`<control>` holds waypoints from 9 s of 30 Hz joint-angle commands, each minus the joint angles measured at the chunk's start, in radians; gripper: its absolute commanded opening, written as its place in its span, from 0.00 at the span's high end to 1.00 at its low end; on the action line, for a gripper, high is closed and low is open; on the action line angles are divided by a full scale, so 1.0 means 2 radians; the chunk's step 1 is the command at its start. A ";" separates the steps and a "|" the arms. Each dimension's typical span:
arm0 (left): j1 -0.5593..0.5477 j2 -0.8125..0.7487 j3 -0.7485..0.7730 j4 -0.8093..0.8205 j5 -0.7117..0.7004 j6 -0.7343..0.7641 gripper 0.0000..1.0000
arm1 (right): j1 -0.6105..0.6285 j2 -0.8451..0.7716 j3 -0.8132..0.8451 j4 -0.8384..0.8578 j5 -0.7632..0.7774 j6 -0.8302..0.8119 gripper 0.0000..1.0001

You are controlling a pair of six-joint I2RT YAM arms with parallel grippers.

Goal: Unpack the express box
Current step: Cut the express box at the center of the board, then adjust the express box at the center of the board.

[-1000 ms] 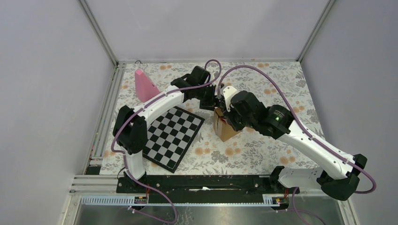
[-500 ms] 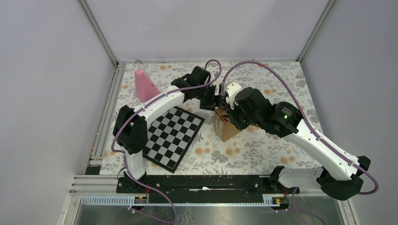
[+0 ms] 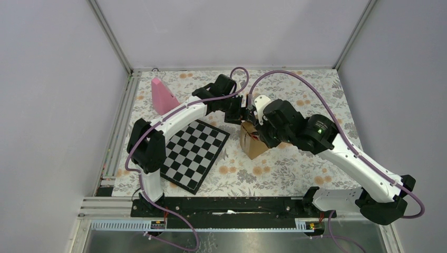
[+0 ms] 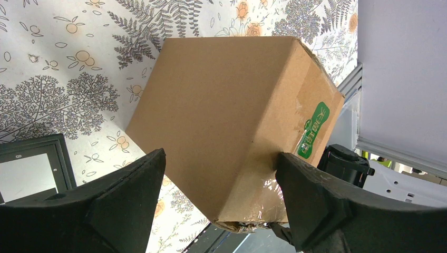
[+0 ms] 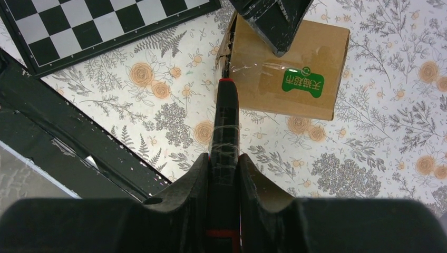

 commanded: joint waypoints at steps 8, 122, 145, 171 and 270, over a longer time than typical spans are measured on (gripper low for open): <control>0.005 0.026 0.002 -0.030 -0.044 0.015 0.18 | 0.003 0.018 0.021 -0.051 -0.007 0.012 1.00; -0.019 0.154 0.185 0.018 -0.080 0.108 0.01 | -0.168 -0.081 -0.145 0.166 0.192 0.114 1.00; -0.026 0.178 0.188 -0.055 -0.327 -0.136 0.01 | -0.220 0.029 -0.160 0.307 0.137 0.078 1.00; -0.096 0.017 0.094 -0.014 -0.318 0.165 0.01 | -0.223 -0.035 -0.163 0.254 0.154 0.115 1.00; -0.012 0.189 0.181 -0.109 -0.088 0.133 0.01 | -0.250 -0.044 -0.211 0.264 0.066 0.136 1.00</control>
